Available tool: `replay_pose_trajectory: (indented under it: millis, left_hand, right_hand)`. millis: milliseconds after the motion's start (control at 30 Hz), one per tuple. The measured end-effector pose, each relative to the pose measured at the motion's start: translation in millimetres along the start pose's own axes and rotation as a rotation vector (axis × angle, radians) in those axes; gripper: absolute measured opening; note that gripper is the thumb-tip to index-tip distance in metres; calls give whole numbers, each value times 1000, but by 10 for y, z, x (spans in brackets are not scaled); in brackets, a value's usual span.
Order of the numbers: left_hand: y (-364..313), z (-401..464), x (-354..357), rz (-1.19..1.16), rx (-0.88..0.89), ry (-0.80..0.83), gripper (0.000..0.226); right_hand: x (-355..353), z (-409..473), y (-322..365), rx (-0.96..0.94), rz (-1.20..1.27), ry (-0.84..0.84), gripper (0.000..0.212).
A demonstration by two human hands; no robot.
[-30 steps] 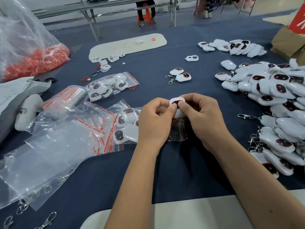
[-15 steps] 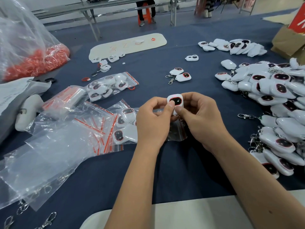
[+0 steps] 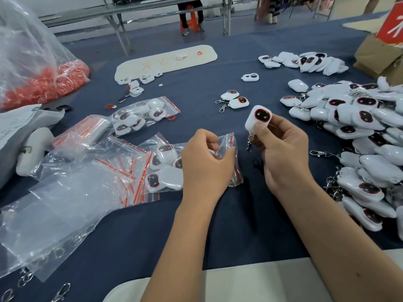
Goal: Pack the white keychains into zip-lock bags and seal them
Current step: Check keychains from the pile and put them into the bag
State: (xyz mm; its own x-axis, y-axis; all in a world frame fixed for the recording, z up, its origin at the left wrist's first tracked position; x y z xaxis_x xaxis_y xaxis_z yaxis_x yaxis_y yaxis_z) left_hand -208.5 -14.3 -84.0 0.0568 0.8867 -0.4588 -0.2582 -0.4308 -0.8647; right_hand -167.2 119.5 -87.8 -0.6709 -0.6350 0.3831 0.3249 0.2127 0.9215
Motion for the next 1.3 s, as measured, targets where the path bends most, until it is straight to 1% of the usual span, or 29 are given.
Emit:
replay_pose_trajectory:
  millis: [67, 133, 200, 300, 400, 467, 533, 600, 667, 733, 800, 867, 933, 1000, 1033, 1100, 1133, 1200, 1233, 1300]
  left_hand:
    - [-12, -14, -4, 45, 21, -21, 37]
    - [-17, -20, -7, 64, 31, -20, 41]
    - [-11, -13, -5, 58, 26, 1, 32]
    - [-10, -6, -10, 12, 28, -9, 17]
    - [-17, -6, -30, -40, 3, -48, 14]
    - [-16, 6, -47, -97, -11, -91, 15]
    - [-25, 20, -67, -149, -4, -161, 14]
    - [-57, 20, -86, -169, 36, -249, 14]
    - [-103, 3, -101, -170, 94, -331, 17]
    - [-141, -20, -115, -163, 163, -384, 20]
    - [-167, -43, -121, -159, 236, -399, 21]
    - [-184, -60, -122, -153, 288, -393, 18]
    - [-194, -66, -123, -154, 302, -389, 17]
    - [-190, -56, -131, -158, 287, -398, 17]
    - [-184, -48, -136, -161, 279, -399, 17]
    - [-182, -41, -134, -170, 268, -389, 17]
    - [-182, -41, -130, -176, 263, -380, 17]
    - [-182, -42, -118, -188, 248, -361, 16]
    - [-178, -39, -114, -197, 241, -351, 15]
    - [-165, -25, -110, -215, 230, -320, 13]
  right_hand:
    - [-10, 13, 4, 28, 33, -33, 15]
    - [-4, 11, -2, 34, 21, -42, 12]
    - [3, -4, -9, 33, -11, -28, 13]
    - [26, -41, -15, 15, -28, 50, 16]
    - [59, -90, -12, -13, -62, 146, 11]
    - [65, -112, -14, -35, -171, 204, 10]
    - [62, -131, -15, -83, -378, 256, 13]
    - [69, -159, -15, -101, -509, 325, 19]
    - [90, -191, -17, -111, -537, 380, 24]
    - [108, -208, -28, -137, -565, 415, 19]
    - [112, -216, -36, -176, -604, 476, 7]
    - [115, -234, -41, -194, -584, 559, 14]
    - [118, -242, -40, -178, -497, 625, 22]
    - [114, -228, -40, -132, -386, 609, 33]
    - [105, -212, -42, -124, -364, 579, 34]
    - [83, -185, -44, -142, -389, 532, 24]
    - [76, -186, -47, -142, -396, 537, 19]
    - [84, -206, -35, -136, -375, 566, 17]
    - [87, -209, -23, -156, -378, 554, 17]
    - [85, -196, 8, -251, -420, 430, 15]
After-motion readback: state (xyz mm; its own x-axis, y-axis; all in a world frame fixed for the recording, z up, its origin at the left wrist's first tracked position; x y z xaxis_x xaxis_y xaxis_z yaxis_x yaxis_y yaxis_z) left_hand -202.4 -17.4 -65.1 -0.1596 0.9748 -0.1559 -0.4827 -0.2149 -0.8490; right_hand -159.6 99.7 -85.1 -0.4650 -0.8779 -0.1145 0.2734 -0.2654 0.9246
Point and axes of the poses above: each hand's wrist, its own z-axis towards the middle knuckle, its own x-axis out of the palm, y = z × x, the point moved 1 cm from there along z, towards the middle knuckle, and after that the axes turned 2 degrees about -x, right-handed, at the moved point
